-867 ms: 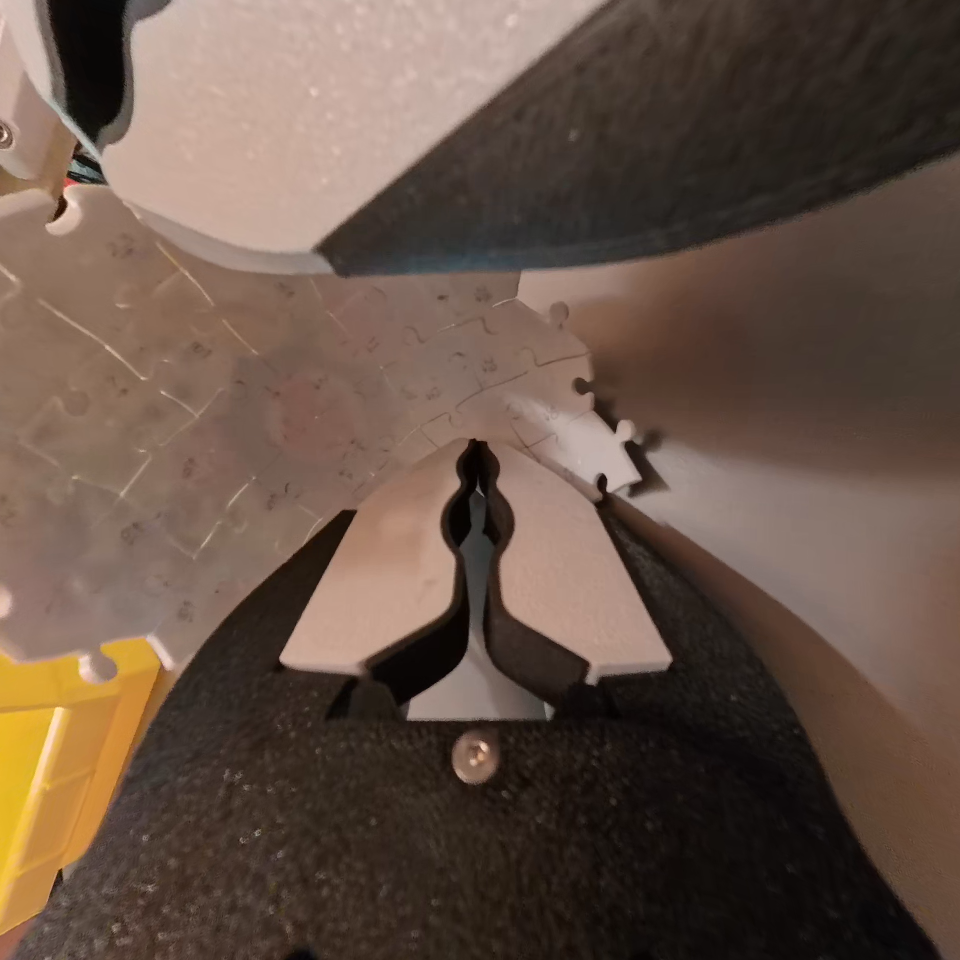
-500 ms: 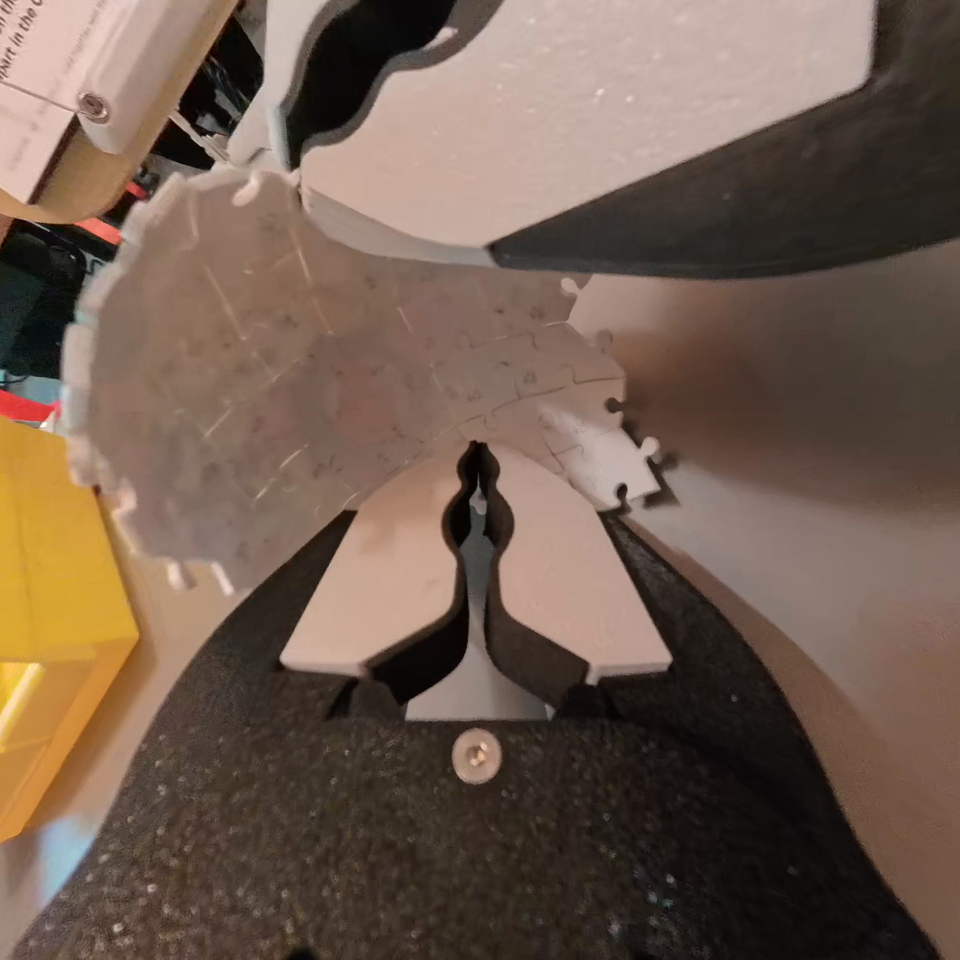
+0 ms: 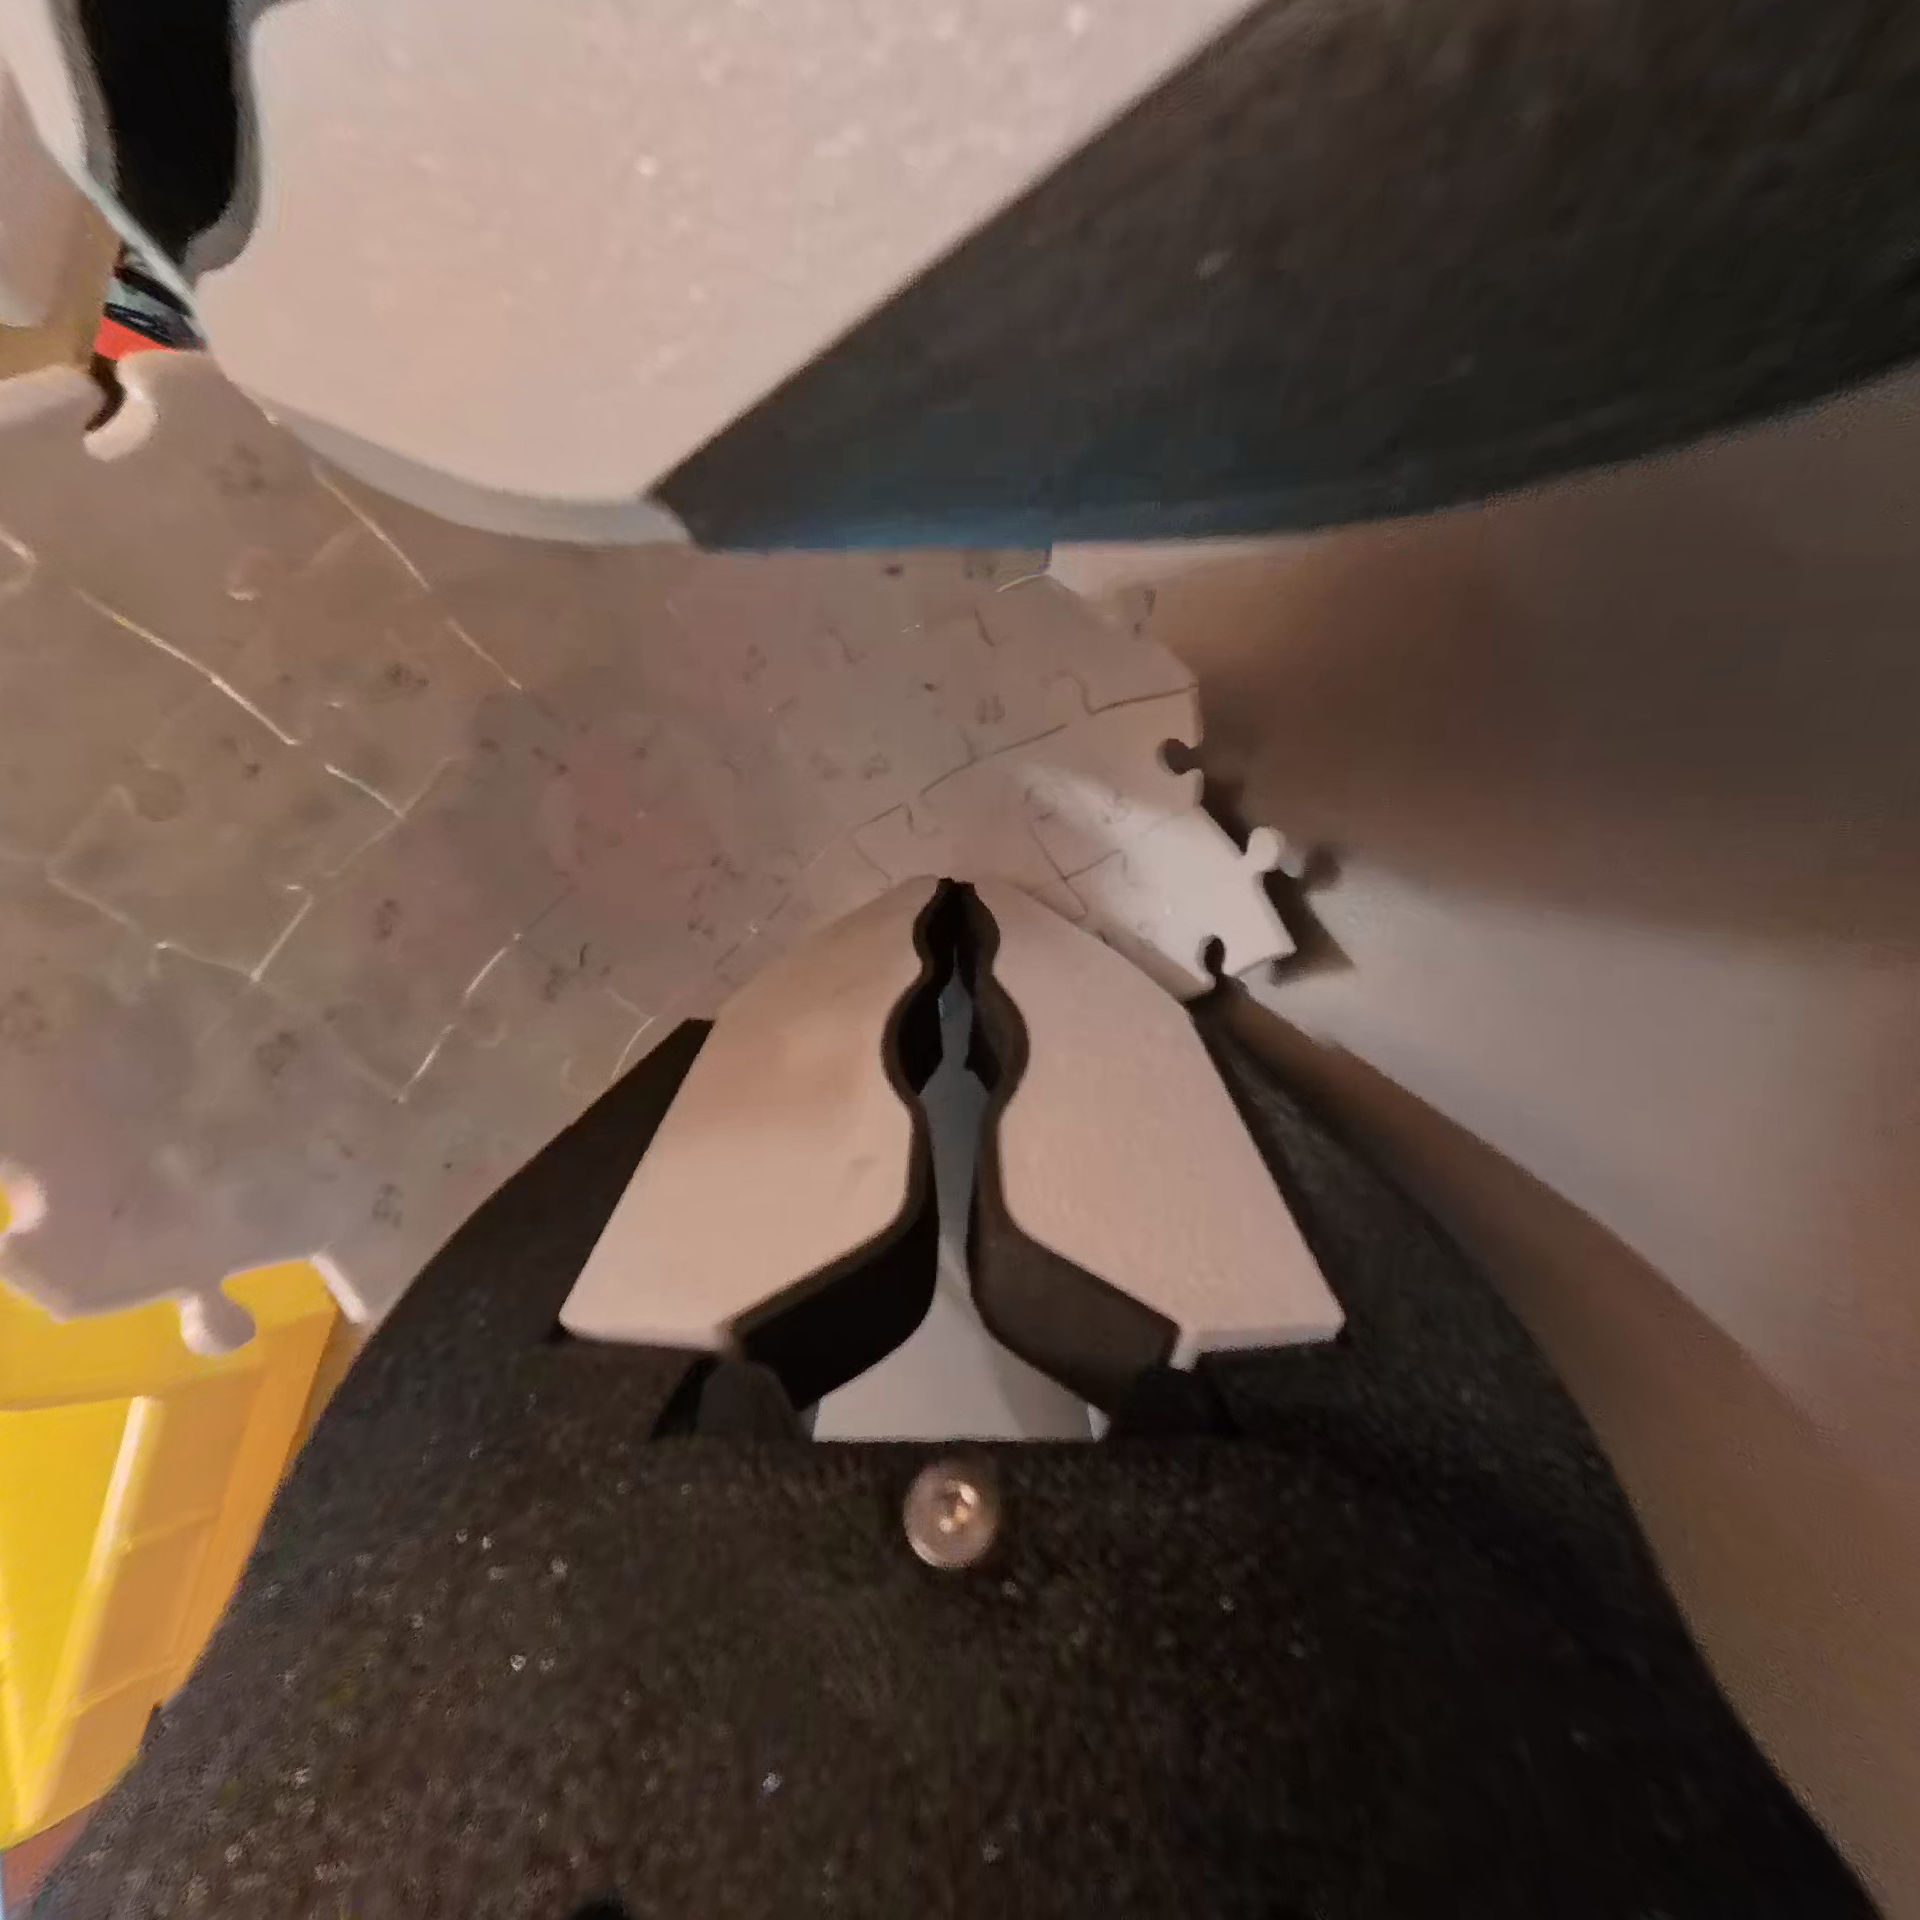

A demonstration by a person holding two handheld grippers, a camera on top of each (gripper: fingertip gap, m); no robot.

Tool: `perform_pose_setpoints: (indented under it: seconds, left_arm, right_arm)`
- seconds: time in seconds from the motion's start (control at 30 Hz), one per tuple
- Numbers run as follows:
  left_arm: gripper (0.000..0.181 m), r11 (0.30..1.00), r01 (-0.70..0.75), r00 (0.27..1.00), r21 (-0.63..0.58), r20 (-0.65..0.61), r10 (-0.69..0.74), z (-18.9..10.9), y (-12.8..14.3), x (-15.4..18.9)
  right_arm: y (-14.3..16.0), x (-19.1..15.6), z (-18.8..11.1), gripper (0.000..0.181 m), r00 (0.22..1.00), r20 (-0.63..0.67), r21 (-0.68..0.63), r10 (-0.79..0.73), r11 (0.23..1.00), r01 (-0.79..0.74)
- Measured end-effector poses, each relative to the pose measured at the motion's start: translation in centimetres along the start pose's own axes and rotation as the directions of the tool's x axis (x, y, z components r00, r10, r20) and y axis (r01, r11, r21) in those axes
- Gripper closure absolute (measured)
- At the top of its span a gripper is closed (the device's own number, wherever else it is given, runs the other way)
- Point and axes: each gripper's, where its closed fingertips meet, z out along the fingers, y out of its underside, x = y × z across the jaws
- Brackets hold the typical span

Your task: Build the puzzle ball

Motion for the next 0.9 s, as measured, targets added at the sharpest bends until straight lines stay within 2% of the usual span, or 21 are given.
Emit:
perform_pose_setpoints:
  seconds: [0.13,0.3,0.4,0.57,0.63,0.77,0.9]
  left_arm:
    - [0.181,1.000,0.025,0.999,0.007,-0.040,-0.024,0.0,0.0,0.0]
    - [0.181,0.999,-0.037,0.998,-0.031,-0.044,0.036,0.0,0.0,0.0]
    - [0.181,0.996,-0.070,0.997,-0.046,-0.024,0.069,0.0,0.0,0.0]
    - [0.181,0.999,-0.035,0.999,-0.008,0.003,0.035,0.0,0.0,-0.4]
    - [0.181,1.000,-0.002,0.999,0.028,0.041,0.000,-0.8,-0.2,-0.9]
    - [0.181,0.979,0.058,0.997,0.195,0.042,-0.068,-4.3,-2.5,-1.0]
    - [0.181,0.954,0.097,0.985,0.284,0.109,-0.133,-7.2,-3.0,-3.1]
  right_arm:
    - [0.0,0.0,0.0,0.178,1.000,-0.001,-0.002,-0.003,1.000,0.003]
    - [0.2,0.0,0.0,0.179,1.000,-0.001,-0.008,0.004,1.000,-0.004]
    - [0.3,0.1,0.0,0.178,1.000,0.000,-0.007,0.021,1.000,-0.020]
    - [0.2,0.2,0.0,0.178,1.000,-0.002,-0.004,0.022,1.000,-0.022]
    - [0.2,0.1,0.0,0.178,1.000,-0.004,-0.003,0.016,1.000,-0.016]
    - [0.2,0.1,0.0,0.178,1.000,-0.007,0.000,0.006,1.000,-0.006]
    - [0.3,0.2,0.0,0.178,1.000,-0.009,0.008,0.009,1.000,-0.009]
